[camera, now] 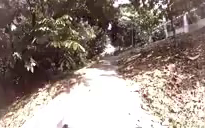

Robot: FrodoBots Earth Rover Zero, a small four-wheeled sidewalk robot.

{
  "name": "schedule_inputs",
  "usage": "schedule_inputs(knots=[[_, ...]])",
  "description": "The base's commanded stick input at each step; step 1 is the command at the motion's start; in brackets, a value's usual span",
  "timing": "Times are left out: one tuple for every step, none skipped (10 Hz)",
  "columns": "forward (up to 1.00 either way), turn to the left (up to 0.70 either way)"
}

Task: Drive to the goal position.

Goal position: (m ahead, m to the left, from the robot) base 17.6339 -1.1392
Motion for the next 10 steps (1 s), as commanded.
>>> schedule_inputs(knots=[[0.7,0.0],[0.7,0.0],[0.7,0.0],[0.7,-0.18],[0.7,-0.27],[0.7,-0.21],[0.7,0.0],[0.7,0.0],[0.7,0.0],[0.7,0.0]])
